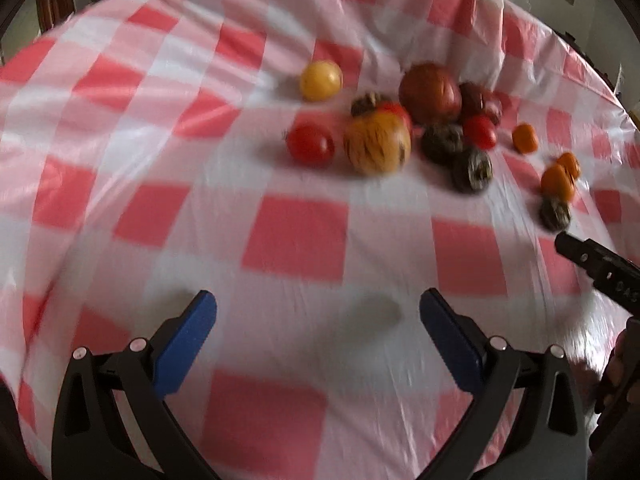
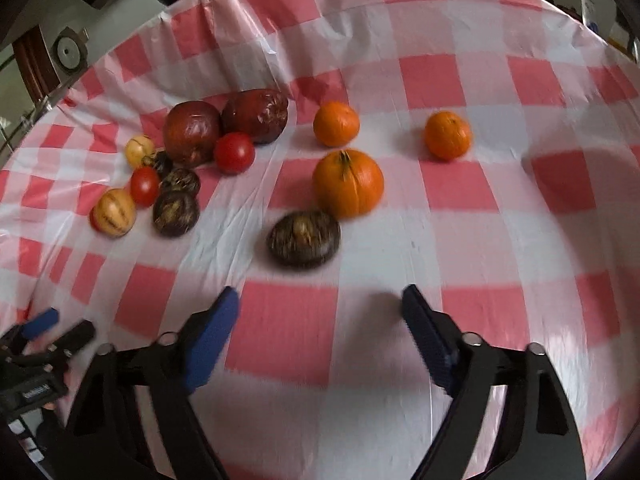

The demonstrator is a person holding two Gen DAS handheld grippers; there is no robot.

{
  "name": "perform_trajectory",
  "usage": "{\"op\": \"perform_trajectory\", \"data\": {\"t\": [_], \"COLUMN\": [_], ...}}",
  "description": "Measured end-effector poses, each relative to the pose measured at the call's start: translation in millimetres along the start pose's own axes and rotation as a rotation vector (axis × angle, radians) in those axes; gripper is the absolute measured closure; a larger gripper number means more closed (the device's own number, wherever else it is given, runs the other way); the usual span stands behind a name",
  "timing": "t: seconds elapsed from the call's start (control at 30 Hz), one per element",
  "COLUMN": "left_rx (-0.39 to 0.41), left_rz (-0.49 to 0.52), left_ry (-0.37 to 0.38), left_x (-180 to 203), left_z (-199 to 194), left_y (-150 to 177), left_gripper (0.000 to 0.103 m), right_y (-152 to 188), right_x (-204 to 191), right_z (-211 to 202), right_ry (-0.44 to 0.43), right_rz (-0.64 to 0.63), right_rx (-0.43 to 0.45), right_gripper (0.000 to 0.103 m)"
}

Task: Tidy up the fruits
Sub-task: 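Grasp the yellow striped fruit with the left tool while the right tool grasps a dark mangosteen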

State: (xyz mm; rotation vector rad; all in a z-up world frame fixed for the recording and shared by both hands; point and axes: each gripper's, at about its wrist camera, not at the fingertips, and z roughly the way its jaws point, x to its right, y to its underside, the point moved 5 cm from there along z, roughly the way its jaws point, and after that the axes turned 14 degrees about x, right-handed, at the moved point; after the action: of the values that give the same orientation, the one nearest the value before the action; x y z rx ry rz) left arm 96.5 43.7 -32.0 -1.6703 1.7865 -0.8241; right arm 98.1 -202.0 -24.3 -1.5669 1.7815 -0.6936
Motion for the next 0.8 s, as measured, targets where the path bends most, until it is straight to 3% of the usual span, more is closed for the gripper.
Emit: {"op": "perform_trajectory", "data": {"t": [0.07, 0.13, 0.23, 0.47, 0.6, 0.8], "left_rx": [0.017, 0.038, 0.045, 0.035, 0.033, 0.03], "left_rz": [0.019, 0.016, 0.005, 0.029, 0.032, 0.049], "left_ry": [0.022, 0.038, 0.062, 0.052, 0.033, 0.003], "left_x": [3, 6, 8, 26, 35, 45], "left_z": [4, 8, 18, 47, 61, 79], "left_y": [-9, -19, -30, -48, -55, -64], "left_gripper": [0.001, 0.001, 0.002, 0.019, 0.021, 0.047], "right_y": [-3, -6, -9, -11, -11, -10], "right_x": [-5, -8, -13, -13, -14, -15], "right_z": [6, 11, 16, 16, 16, 17], "right_ry": [0.002, 0.005, 0.021, 0.017, 0.022, 0.028], "right_rz": [-0.016, -0.033, -0.062, -0.058, -0.065, -0.073], "right_rx": [0.006, 0.016, 0.036, 0.042, 0.042, 0.043], "right_gripper": [0.032, 0.046, 0.059, 0.06, 0.06, 0.06]}}
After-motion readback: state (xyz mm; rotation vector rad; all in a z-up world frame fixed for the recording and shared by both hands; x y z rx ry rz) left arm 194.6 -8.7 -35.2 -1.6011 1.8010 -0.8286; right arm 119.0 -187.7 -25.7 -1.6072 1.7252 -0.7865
